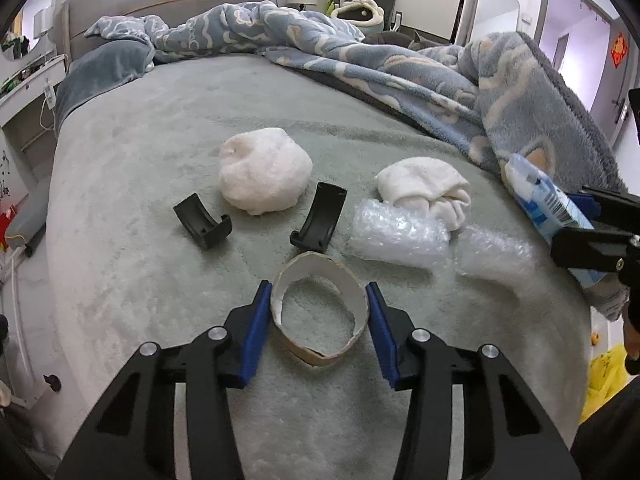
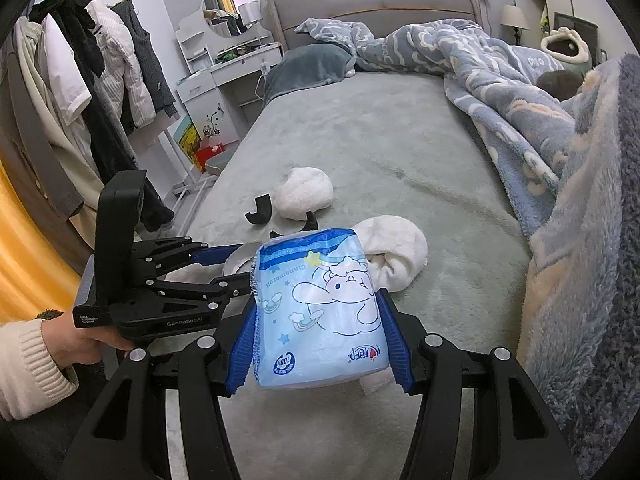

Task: Collect trash
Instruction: 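Carry both items to the bin and open left gripper to drop the tape roll, then lower the blue cartoon pack into the teal bin and open the right gripper, then move both tools back over the bed toward the bubble-wrap rolls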

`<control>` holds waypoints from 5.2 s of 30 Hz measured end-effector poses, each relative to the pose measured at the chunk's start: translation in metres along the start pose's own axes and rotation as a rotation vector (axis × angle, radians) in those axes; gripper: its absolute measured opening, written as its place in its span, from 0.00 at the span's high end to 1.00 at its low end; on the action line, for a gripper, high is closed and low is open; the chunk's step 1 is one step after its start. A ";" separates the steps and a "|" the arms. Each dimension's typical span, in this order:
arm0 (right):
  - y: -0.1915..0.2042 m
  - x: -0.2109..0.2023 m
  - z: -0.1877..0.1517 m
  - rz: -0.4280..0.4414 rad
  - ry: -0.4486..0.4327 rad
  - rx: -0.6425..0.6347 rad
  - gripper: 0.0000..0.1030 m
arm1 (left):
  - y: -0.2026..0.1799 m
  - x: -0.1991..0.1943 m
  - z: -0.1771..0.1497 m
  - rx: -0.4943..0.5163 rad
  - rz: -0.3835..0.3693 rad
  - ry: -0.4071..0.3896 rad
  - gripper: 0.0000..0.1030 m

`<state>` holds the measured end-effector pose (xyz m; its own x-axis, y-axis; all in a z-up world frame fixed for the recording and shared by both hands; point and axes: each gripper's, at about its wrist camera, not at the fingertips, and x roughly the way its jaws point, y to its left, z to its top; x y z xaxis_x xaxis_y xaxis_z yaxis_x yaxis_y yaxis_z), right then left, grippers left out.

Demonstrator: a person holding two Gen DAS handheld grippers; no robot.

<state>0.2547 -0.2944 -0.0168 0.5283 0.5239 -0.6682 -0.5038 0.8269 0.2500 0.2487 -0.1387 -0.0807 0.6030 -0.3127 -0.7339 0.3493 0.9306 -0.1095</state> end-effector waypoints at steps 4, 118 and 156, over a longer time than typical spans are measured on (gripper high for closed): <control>0.007 -0.003 0.005 0.000 -0.005 0.000 0.45 | 0.003 -0.009 -0.002 -0.016 -0.012 -0.004 0.52; 0.339 0.248 -0.061 0.089 0.533 -0.232 0.45 | 0.272 -0.219 -0.211 -0.480 0.284 0.019 0.44; 0.265 0.117 -0.023 0.045 0.214 -0.245 0.18 | 0.164 -0.243 -0.091 -0.328 0.142 -0.224 0.33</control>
<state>0.1675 -0.0188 -0.0453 0.3593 0.4820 -0.7991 -0.6861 0.7168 0.1238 0.0938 0.1071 0.0189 0.7822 -0.1766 -0.5975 0.0261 0.9674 -0.2518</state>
